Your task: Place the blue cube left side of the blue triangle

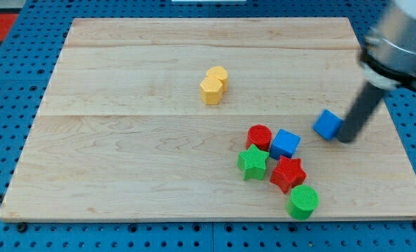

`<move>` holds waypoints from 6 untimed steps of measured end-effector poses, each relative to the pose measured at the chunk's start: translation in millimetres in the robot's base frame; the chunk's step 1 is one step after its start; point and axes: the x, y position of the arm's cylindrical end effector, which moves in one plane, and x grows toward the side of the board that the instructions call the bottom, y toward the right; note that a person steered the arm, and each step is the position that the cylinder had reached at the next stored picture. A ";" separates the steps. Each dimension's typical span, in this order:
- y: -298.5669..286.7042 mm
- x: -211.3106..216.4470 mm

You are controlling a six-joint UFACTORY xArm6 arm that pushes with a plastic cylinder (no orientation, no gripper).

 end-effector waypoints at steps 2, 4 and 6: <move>36.3 11.2; -64.3 75.1; -73.1 -12.4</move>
